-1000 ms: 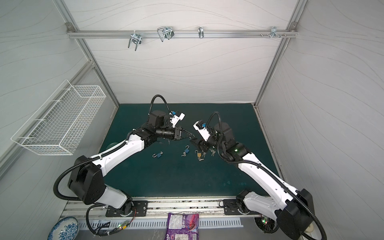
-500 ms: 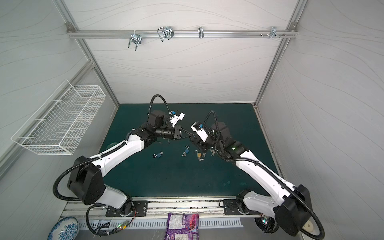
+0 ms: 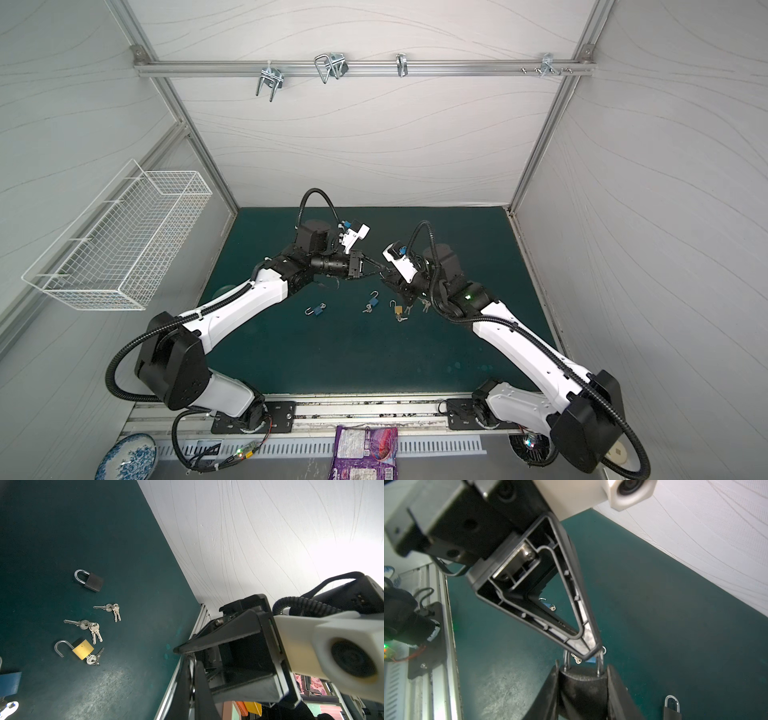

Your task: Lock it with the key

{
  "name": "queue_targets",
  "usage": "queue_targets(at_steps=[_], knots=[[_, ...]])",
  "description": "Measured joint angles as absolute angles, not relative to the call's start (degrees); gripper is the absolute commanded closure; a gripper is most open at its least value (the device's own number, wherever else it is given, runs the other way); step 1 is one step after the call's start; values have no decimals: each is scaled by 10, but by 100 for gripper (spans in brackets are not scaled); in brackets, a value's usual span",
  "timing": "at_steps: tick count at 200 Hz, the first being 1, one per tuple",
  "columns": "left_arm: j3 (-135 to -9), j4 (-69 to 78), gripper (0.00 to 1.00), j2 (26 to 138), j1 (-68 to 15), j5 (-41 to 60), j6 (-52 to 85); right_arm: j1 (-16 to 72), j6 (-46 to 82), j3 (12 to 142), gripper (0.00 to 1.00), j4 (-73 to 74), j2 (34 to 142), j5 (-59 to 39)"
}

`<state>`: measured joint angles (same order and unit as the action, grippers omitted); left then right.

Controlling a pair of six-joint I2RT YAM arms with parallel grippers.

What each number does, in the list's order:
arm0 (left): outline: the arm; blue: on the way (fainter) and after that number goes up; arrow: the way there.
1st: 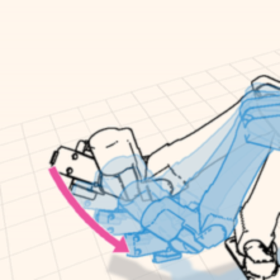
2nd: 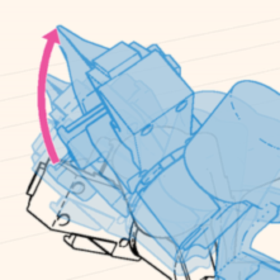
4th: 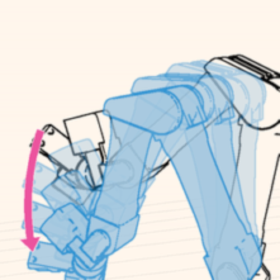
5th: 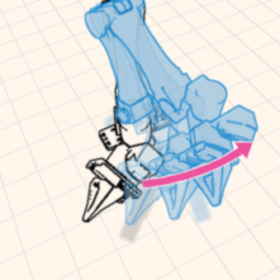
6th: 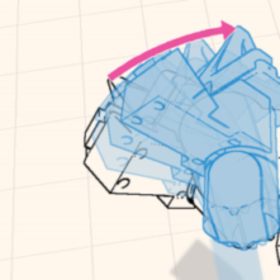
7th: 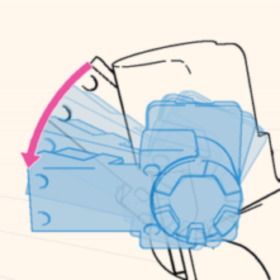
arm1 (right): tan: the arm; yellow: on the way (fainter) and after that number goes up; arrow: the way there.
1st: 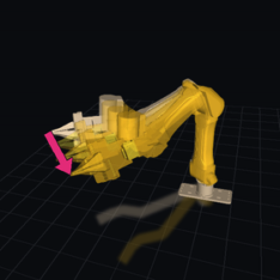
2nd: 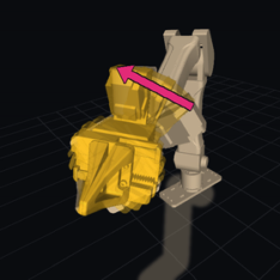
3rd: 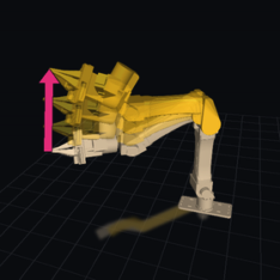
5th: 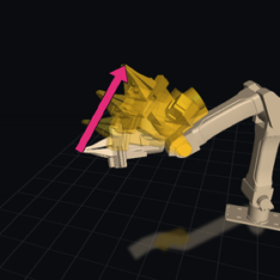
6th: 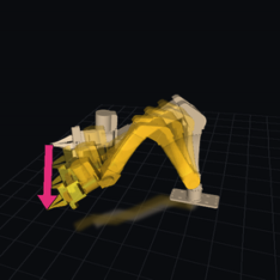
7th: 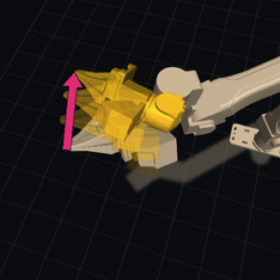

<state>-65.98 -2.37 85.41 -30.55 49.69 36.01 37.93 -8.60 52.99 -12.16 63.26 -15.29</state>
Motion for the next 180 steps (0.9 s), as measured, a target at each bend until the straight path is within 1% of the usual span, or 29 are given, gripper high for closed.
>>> queue_targets(at_steps=[15, 27, 33, 46, 61, 79, 102, 140, 180], knots=[[-668, -40, 23, 832, -308, 467, 346, 379, -60, 530, 100, -133, 619, -155], [-683, -66, 8, 807, -308, 431, 328, 379, -41, 530, 100, -142, 606, -153], [-692, -77, 2, 797, -308, 412, 319, 379, -29, 530, 100, -146, 600, -149], [-708, -101, 1, 769, -308, 365, 296, 379, -6, 531, 100, -162, 590, -135], [-711, -124, 1, 734, -308, 304, 273, 377, 11, 549, 100, -205, 604, -112], [-687, -143, 1, 700, -308, 243, 259, 368, 22, 589, 100, -253, 659, -84], [-609, -162, 1, 655, -307, 180, 262, 356, 30, 631, 100, -298, 750, -61], [-469, -185, 1, 588, -307, 122, 298, 335, 33, 675, 100, -331, 891, -44], [-413, -194, 1, 533, -307, 104, 326, 322, 32, 722, 100, -336, 1005, -23]])
